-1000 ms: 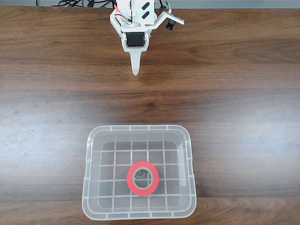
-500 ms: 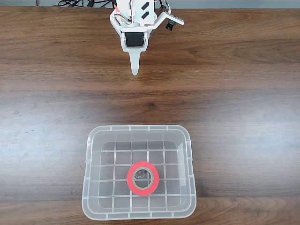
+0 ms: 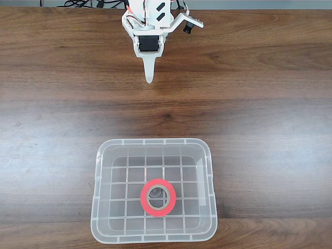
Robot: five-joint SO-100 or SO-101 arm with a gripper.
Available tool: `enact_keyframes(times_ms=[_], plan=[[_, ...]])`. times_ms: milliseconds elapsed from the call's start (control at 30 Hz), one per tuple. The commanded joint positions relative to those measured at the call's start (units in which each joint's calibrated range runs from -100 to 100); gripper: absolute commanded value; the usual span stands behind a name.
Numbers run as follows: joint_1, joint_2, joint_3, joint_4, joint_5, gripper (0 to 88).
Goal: Grab the tape and place it in the box.
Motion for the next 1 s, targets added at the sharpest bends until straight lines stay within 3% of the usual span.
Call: enact_keyframes(times_ms=[0, 967], plan=[[0.39, -0.80, -0.89, 0.18, -0.29, 1.3], [0.39, -0.80, -0.89, 0.18, -0.29, 1.3]])
